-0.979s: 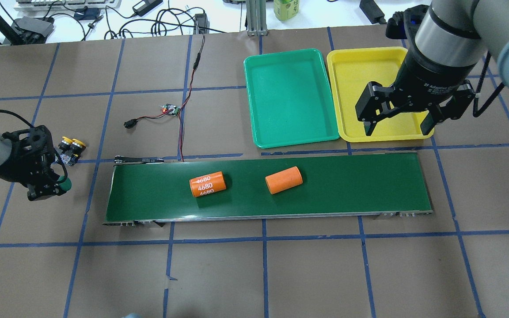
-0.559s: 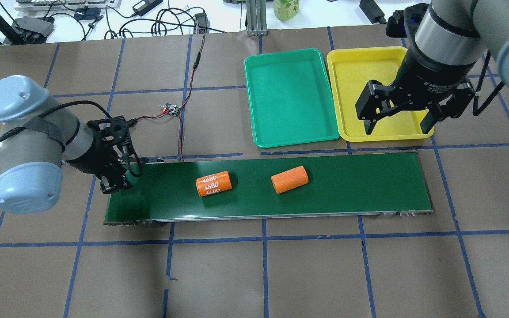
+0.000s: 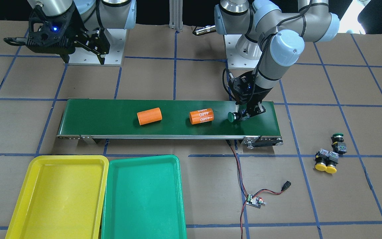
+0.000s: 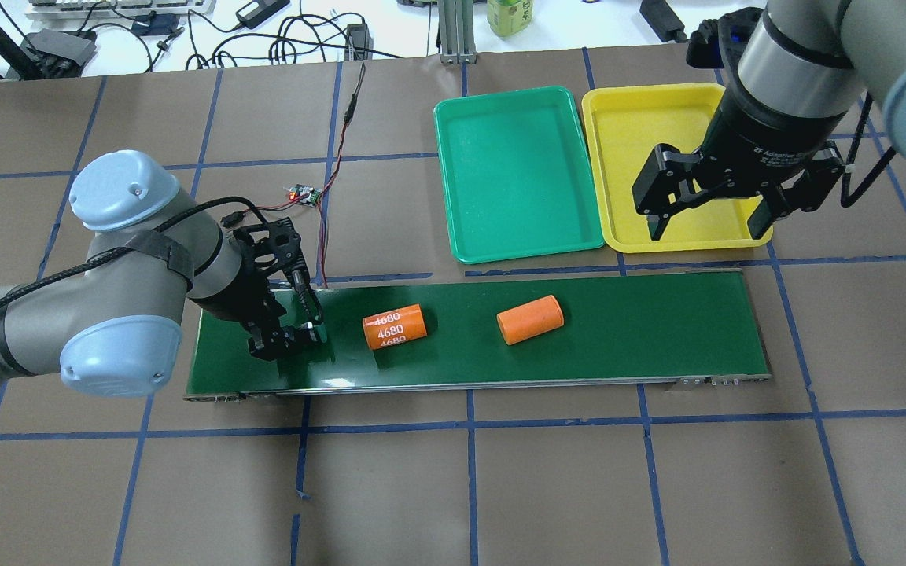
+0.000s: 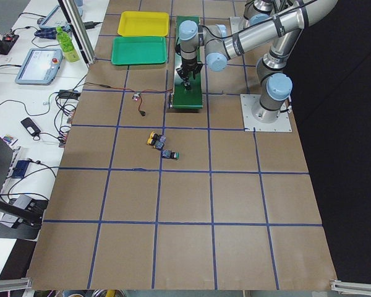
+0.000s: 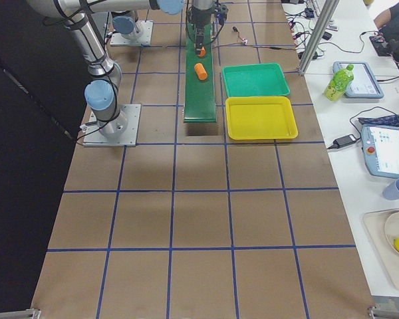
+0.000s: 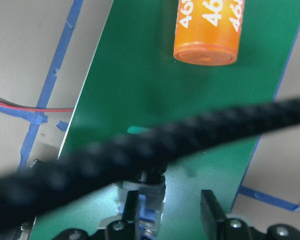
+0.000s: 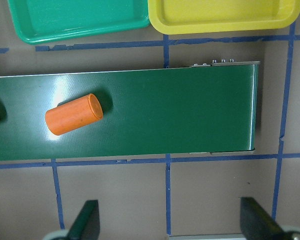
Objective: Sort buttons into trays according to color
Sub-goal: 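Place the green-capped button on the belt and withdraw left gripper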
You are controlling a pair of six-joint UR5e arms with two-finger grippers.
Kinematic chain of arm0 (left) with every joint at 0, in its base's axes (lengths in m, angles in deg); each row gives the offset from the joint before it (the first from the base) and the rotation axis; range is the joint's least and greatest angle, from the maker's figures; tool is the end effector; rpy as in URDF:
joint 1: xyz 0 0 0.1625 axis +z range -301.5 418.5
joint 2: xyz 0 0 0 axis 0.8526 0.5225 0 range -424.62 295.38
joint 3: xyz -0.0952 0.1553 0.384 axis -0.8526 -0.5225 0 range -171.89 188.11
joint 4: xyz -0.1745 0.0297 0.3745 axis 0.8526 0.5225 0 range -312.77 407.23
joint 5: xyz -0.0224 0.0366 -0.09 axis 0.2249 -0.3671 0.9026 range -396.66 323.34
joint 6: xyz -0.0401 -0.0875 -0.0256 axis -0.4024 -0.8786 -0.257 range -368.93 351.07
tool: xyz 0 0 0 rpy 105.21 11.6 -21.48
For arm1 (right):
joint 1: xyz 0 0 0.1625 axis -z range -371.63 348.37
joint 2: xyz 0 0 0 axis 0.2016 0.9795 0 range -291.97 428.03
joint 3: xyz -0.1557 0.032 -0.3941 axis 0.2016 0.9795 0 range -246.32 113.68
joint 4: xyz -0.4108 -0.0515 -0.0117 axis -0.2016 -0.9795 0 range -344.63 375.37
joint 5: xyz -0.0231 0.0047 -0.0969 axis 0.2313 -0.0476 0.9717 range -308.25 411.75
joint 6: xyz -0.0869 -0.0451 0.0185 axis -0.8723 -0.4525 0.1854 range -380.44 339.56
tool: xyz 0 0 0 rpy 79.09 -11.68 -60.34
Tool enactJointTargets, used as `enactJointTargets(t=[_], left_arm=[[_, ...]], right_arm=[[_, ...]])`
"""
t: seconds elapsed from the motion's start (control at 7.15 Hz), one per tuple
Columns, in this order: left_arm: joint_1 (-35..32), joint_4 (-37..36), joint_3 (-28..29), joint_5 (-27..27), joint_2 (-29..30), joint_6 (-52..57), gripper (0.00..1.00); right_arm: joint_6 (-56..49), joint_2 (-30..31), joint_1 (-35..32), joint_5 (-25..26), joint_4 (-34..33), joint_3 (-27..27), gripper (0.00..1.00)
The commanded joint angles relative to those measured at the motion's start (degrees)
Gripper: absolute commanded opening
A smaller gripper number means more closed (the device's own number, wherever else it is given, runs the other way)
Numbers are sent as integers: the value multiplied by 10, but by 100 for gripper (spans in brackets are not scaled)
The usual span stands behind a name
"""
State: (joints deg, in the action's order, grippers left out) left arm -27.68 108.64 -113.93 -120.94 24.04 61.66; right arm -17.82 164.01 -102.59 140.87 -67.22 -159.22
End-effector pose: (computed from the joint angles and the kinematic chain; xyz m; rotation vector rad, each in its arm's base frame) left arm -0.1146 -0.4319 0.2845 -1.6700 -2.5396 0.0471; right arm 0.1422 -0.4369 0.4994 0.0463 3.1261 0.1187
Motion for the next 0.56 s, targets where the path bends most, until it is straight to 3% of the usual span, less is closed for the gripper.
enactJointTargets(t=[0.0, 0.14, 0.42], left_arm=[[26, 25, 30, -1, -14, -5, 100], [99, 73, 81, -1, 1, -1, 100], [252, 73, 148, -1, 61, -5, 100]], right_arm=[[0, 0, 0, 0, 3, 0, 100], [0, 0, 0, 0, 4, 0, 100], [0, 0, -1, 0, 3, -1, 100]])
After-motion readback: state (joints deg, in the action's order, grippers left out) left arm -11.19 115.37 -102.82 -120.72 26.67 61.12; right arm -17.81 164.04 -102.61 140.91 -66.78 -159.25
